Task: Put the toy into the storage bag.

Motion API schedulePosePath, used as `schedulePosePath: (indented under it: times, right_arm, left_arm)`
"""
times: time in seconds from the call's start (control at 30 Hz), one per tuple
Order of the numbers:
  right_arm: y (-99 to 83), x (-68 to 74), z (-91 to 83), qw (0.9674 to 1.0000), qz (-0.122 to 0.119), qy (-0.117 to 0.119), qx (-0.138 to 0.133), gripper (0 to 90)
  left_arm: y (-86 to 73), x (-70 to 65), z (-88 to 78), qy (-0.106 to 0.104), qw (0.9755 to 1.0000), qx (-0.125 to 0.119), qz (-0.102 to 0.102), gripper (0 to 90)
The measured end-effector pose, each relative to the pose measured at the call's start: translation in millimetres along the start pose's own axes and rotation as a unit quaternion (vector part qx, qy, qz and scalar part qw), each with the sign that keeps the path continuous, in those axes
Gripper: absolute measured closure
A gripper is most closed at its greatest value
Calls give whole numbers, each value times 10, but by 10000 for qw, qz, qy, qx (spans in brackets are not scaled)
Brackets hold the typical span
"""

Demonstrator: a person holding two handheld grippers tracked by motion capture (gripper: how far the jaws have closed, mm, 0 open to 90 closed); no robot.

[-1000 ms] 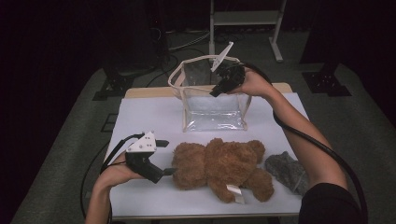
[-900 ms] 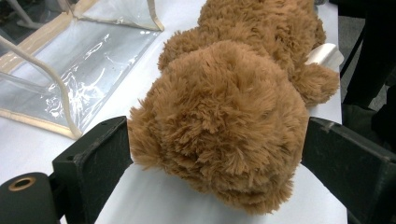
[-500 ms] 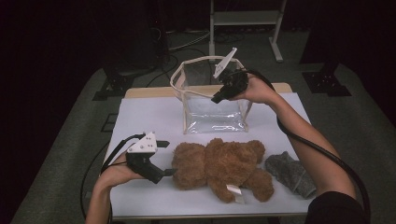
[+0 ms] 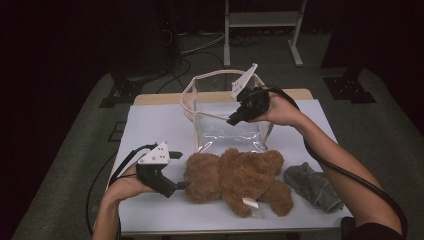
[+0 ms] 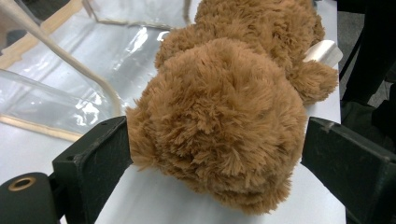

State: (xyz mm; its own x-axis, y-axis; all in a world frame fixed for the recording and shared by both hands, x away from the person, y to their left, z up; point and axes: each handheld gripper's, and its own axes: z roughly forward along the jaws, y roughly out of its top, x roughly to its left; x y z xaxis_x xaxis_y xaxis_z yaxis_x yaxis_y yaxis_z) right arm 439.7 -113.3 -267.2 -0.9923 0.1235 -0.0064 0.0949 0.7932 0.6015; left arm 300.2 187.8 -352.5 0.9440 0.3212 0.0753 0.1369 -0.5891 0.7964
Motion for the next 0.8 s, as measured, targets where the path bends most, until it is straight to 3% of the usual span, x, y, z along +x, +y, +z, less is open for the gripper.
schedulePosePath:
  times: [0.2,0.37,0.47,0.63,0.8]
  right_arm:
    - [52,199,42,9998,-131,112,70,870]
    - [18,180,33,9999,-31,108,12,859]
    - [11,167,5,10000,24,50,-31,760]
    - [-15,153,-102,9996,220,60,-191,522]
    - [-9,221,-275,9991,167,-84,-370,374]
  left_arm:
    - [5,-5,3,-19,10000,22,45,73]
    - [9,-11,0,-31,10000,7,54,73]
    - [4,-9,13,-25,10000,15,38,73]
    - [2,3,14,-10,10000,18,37,73]
    - [2,-2,26,-6,10000,-5,30,73]
